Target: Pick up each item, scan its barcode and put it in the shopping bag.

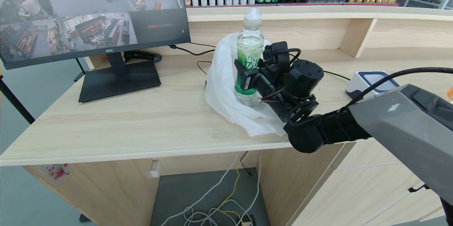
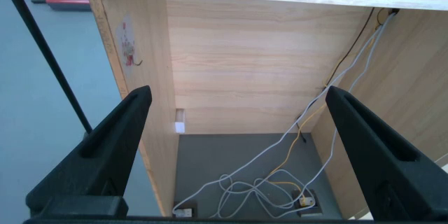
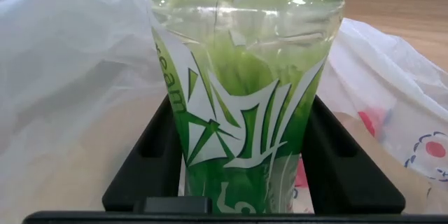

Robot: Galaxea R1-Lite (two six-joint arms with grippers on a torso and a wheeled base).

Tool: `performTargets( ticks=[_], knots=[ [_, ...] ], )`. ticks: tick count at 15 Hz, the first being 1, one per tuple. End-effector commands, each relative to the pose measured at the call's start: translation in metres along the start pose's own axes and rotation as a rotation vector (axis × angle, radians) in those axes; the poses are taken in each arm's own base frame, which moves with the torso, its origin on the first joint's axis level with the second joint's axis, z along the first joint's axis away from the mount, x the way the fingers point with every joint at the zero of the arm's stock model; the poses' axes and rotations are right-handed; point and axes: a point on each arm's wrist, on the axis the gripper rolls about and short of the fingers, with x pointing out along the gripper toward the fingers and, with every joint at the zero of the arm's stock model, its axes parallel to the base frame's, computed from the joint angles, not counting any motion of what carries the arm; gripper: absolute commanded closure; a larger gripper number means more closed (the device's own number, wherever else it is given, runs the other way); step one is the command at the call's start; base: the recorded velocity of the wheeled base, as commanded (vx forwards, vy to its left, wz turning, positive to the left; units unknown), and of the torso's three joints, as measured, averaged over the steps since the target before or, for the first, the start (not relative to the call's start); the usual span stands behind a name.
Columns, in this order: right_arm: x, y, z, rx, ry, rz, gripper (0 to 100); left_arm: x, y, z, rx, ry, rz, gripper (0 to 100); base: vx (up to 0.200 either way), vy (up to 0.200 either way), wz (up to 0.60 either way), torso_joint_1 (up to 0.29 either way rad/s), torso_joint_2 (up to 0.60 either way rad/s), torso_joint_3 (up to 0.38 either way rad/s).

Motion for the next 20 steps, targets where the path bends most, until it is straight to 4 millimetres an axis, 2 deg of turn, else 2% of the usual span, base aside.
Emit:
performTargets(
  ticks=[1, 7, 8, 12, 20],
  knots=[
    [0.0, 0.001, 0.001, 0.0, 0.0, 0.002, 100, 0.0, 0.0, 0.0, 0.0, 0.0, 0.0, 0, 0.0, 0.0, 0.0, 0.0, 0.0, 0.0],
    [-0.001, -0.002, 0.003, -0.002, -0.003, -0.004, 100, 0.0, 0.0, 0.0, 0.0, 0.0, 0.0, 0, 0.0, 0.0, 0.0, 0.0, 0.0, 0.0],
    [-0.001, -0.003, 0.004, -0.001, -0.004, -0.006, 0, 0.0, 0.0, 0.0, -0.001, 0.0, 0.0, 0, 0.0, 0.0, 0.0, 0.0, 0.0, 0.0],
    [-0.008, -0.001, 0.012, 0.001, 0.0, 0.002, 0, 0.0, 0.0, 0.0, 0.0, 0.0, 0.0, 0, 0.0, 0.0, 0.0, 0.0, 0.0, 0.0],
    [-0.036, -0.005, 0.035, -0.012, 0.021, 0.002, 0, 0.0, 0.0, 0.0, 0.0, 0.0, 0.0, 0, 0.0, 0.0, 0.0, 0.0, 0.0, 0.0]
  ],
)
